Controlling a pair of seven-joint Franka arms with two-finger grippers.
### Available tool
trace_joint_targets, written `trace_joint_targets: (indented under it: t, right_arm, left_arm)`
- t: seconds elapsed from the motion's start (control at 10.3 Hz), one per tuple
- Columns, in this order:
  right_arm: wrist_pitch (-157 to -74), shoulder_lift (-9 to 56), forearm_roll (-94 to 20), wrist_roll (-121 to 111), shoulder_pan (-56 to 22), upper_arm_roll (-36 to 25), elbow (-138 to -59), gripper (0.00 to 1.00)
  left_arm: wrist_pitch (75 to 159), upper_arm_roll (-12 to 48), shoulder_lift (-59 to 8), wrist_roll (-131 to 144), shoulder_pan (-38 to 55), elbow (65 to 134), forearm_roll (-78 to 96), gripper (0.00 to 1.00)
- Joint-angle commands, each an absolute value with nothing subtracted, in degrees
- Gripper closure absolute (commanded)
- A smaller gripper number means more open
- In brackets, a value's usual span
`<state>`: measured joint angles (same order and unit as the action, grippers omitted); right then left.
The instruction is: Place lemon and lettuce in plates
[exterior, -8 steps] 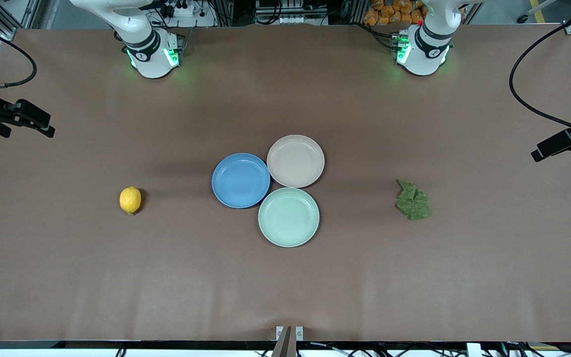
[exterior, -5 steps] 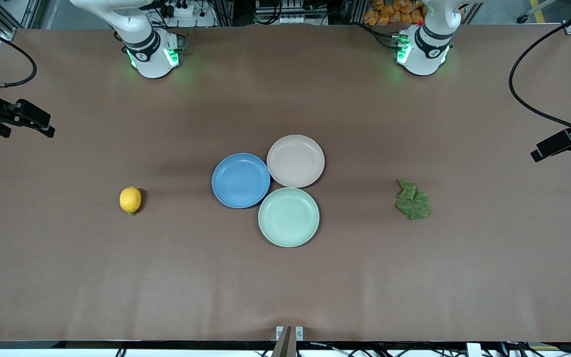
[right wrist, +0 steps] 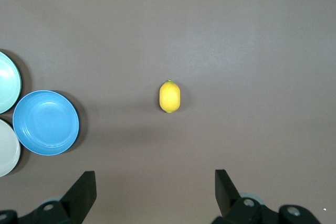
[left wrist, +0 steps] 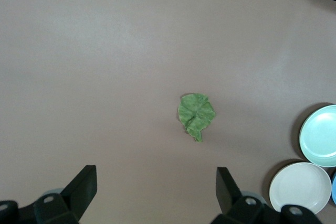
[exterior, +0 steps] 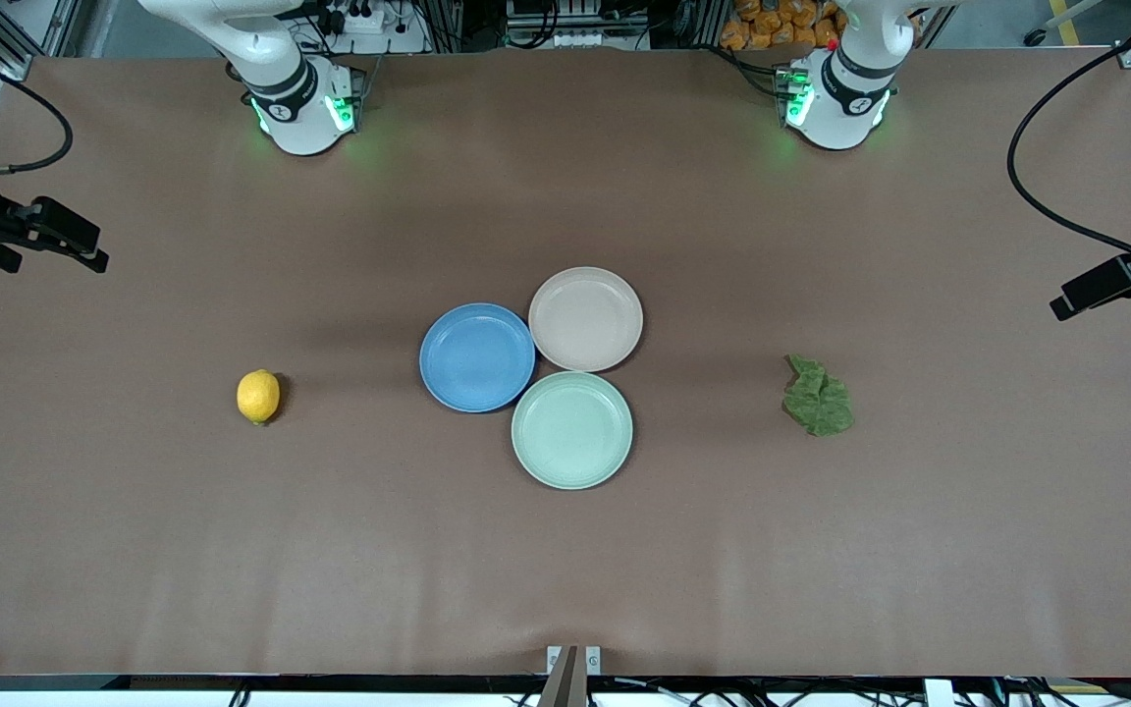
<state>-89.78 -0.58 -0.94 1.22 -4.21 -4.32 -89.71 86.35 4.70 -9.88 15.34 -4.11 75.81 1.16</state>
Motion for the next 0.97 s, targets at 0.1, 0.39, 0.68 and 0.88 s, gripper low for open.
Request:
trace_joint_targets:
  t: [0.1,0.39,0.68,0.88]
  right_arm:
    - [-90.9,-0.1,-1.1,0.6,-3.7,-4.4,-92.6,0.0]
    - [-105.1,0.1,-1.1,0.6,-3.7,-4.5,-107.2,0.0]
    - [-114.2,6.6,-1.1,1.0,-4.0,-4.5,-111.6,0.0]
    - [-118.4,12.5,-1.1,1.2,-4.0,-4.5,-111.8,0.0]
  left_arm:
    - [85.7,5.9,-10.3,10.9,-4.0,77.6,2.2,0.0]
    - [88.4,10.2,-14.2,12.0,-3.9,81.7,2.5,0.0]
    - [93.7,10.1,-24.7,11.9,-1.2,82.3,2.9,0.0]
    - [99.4,10.1,-30.3,12.7,0.6,83.7,2.3,0.0]
